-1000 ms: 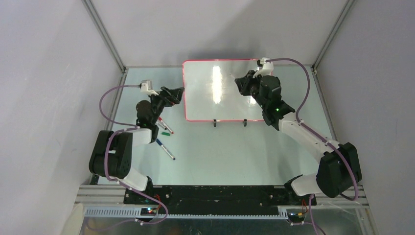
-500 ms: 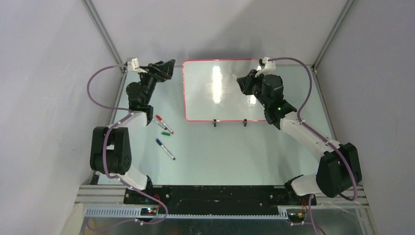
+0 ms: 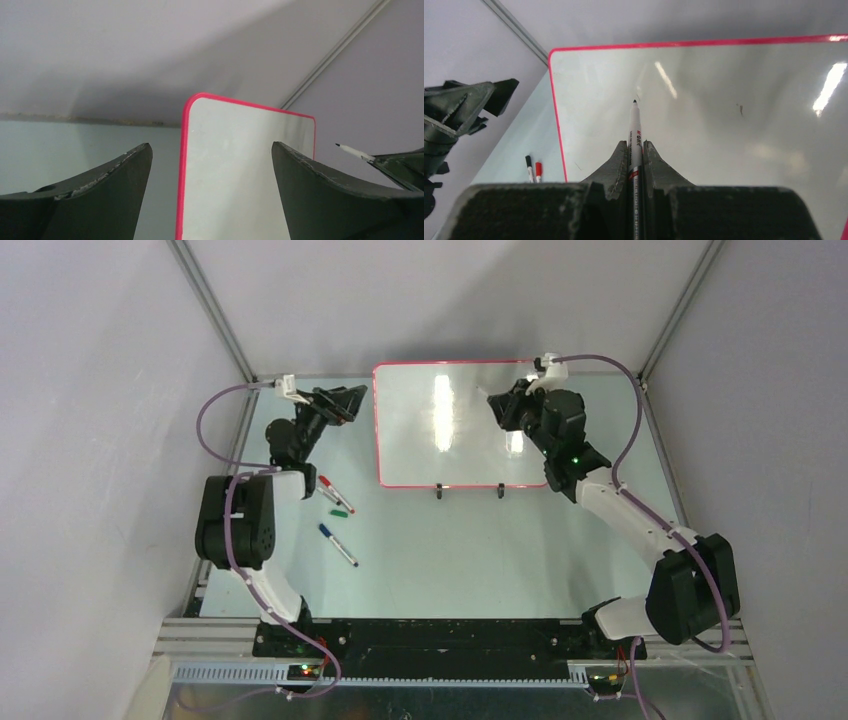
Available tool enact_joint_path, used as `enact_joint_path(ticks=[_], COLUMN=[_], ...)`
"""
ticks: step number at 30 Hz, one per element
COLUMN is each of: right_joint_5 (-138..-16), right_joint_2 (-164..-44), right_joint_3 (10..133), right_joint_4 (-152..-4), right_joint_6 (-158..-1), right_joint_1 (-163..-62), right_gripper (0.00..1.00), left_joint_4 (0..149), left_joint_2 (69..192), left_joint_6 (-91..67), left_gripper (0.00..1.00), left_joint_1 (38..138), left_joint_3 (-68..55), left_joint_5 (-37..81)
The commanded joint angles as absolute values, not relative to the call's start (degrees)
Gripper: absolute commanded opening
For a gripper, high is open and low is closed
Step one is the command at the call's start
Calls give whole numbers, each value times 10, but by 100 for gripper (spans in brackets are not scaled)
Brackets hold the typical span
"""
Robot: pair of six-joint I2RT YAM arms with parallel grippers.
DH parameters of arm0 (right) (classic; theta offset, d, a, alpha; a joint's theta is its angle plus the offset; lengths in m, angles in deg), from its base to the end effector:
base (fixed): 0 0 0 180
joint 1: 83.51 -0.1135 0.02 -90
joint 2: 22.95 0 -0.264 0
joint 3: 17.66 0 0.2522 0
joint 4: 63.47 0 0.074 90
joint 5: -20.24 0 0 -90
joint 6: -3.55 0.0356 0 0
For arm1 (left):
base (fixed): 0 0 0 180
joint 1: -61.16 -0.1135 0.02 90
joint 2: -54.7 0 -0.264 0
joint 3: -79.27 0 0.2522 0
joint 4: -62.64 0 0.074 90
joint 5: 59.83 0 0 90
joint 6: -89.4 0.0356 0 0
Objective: Write a sentence on the whiteboard
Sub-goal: Adjust the whiteboard at the center of the board.
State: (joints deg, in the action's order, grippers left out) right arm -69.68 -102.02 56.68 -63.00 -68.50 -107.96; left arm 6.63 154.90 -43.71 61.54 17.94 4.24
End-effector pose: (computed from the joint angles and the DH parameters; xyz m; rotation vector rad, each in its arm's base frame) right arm 0.3010 0.1368 0.3438 -0.0939 1.6728 0.5613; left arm 0.3643 -0.0180 0.2463 -0.0959 1.3581 -0.9303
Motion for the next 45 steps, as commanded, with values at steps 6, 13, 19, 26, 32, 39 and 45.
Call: enact_joint_path(ticks=[6, 13, 19, 26, 32, 39, 45], right_joint_5=[-736, -705, -688, -686, -704, -698, -676], right_joint_2=[-1050, -1065, -1087, -1084, -1077, -1070, -1058], right_joint_3=[674, 671, 649, 645, 620, 614, 602], right_joint_4=[-510, -513, -495, -520, -506, -508, -506], right_joint_6=[-679, -705, -721, -780, -782, -786, -785], right_joint_1=[-1046, -1063, -1090, -1142, -1146, -1145, -1145], right_gripper=[0, 0, 0, 0, 0, 0, 0], left_joint_4=[-92, -82, -2, 157, 205, 222, 232], left_joint_2=[1575, 1567, 1565, 1511, 1496, 1487, 1476], left_joint_6=[-496, -499, -455, -312, -286, -287, -250], left_gripper=[95, 96, 99, 99, 99, 99, 100], left_joint_1=[613, 619, 639, 671, 690, 690, 690], left_joint_3=[204, 217, 179, 177, 162, 163, 169], left_joint_5=[26, 25, 10, 80, 103, 118, 136])
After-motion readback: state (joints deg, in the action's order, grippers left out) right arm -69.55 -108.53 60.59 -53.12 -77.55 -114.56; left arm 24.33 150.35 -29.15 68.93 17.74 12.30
